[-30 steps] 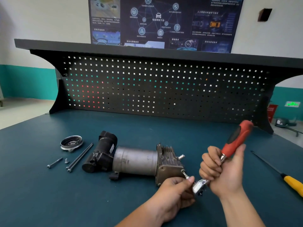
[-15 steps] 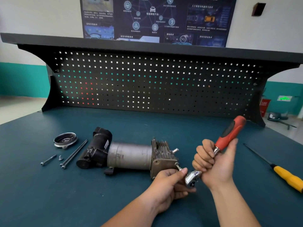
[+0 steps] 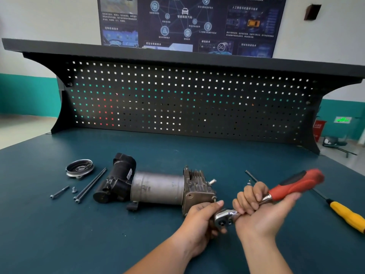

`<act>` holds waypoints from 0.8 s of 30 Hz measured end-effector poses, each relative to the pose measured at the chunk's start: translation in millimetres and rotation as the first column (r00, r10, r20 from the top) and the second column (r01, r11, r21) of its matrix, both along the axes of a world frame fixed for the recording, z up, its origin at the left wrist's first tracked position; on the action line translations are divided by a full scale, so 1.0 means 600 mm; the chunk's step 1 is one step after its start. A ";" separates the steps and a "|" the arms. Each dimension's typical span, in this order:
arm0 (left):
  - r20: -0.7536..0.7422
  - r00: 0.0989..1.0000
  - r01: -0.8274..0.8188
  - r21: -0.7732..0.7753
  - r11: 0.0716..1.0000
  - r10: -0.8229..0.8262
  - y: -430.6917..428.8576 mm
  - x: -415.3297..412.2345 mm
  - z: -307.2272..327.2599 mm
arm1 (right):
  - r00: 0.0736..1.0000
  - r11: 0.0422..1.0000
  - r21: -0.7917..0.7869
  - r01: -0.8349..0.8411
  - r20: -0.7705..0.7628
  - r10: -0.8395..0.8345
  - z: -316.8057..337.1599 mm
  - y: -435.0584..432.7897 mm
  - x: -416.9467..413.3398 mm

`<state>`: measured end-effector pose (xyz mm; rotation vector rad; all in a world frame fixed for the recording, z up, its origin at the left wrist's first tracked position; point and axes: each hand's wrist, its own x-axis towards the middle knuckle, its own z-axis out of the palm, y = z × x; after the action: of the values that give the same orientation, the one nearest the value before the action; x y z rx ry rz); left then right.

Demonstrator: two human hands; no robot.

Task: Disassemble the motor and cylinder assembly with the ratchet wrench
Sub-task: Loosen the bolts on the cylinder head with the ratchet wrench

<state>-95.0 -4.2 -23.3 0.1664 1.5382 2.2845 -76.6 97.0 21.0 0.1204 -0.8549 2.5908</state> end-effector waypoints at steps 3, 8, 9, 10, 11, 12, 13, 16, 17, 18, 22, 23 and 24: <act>0.008 1.000 -0.020 -0.011 1.000 0.020 -0.002 0.001 0.000 | 0.999 0.998 -0.039 0.041 -0.020 -0.042 -0.006 -0.005 0.002; 0.046 0.998 0.033 -0.013 0.999 -0.033 -0.008 0.007 0.008 | 0.998 0.996 -0.063 0.057 -0.022 -0.059 -0.010 -0.001 0.000; 0.052 0.998 0.043 -0.005 0.999 -0.042 -0.010 0.007 0.010 | 0.998 0.997 -0.062 0.055 -0.025 -0.057 -0.010 -0.002 -0.001; 0.059 0.997 0.050 0.002 0.999 -0.050 -0.011 0.007 0.011 | 0.998 0.997 -0.052 0.055 -0.028 -0.057 -0.010 -0.003 -0.002; 0.066 0.996 0.057 0.006 0.998 -0.057 -0.012 0.007 0.012 | 0.998 0.998 -0.038 0.057 -0.031 -0.058 -0.010 -0.005 -0.002; 0.071 0.995 0.062 0.009 0.998 -0.063 -0.012 0.006 0.011 | 0.998 0.998 -0.026 0.058 -0.034 -0.059 -0.010 -0.006 -0.002; 0.075 0.995 0.066 0.011 0.998 -0.066 -0.013 0.005 0.011 | 0.998 0.998 -0.017 0.060 -0.033 -0.060 -0.010 -0.008 -0.002; 0.071 0.996 0.060 0.017 0.998 -0.061 -0.013 0.005 0.009 | 0.998 0.996 -0.055 0.068 0.007 -0.068 -0.014 -0.003 -0.004; 0.067 0.996 0.059 0.019 0.998 -0.060 -0.012 0.005 0.009 | 0.997 0.993 -0.098 0.066 0.035 -0.063 -0.015 0.000 -0.005; 0.062 0.996 0.060 0.020 0.998 -0.061 -0.011 0.005 0.008 | 0.996 0.986 -0.152 0.062 0.067 -0.053 -0.016 0.003 -0.007; 0.041 0.997 0.063 0.009 0.998 -0.063 -0.007 0.005 0.006 | 0.985 0.924 -0.376 0.062 0.172 0.005 -0.024 0.016 -0.008; 0.037 0.997 0.064 0.008 0.998 -0.064 -0.007 0.005 0.006 | 0.983 0.913 -0.402 0.063 0.184 0.013 -0.026 0.017 -0.009; 0.033 0.997 0.064 0.008 0.998 -0.064 -0.007 0.005 0.006 | 0.982 0.908 -0.413 0.064 0.189 0.017 -0.027 0.017 -0.009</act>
<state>-91.8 -8.7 -19.4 0.1760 1.4868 2.2319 -82.0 107.1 4.8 -0.2616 -0.3350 2.7265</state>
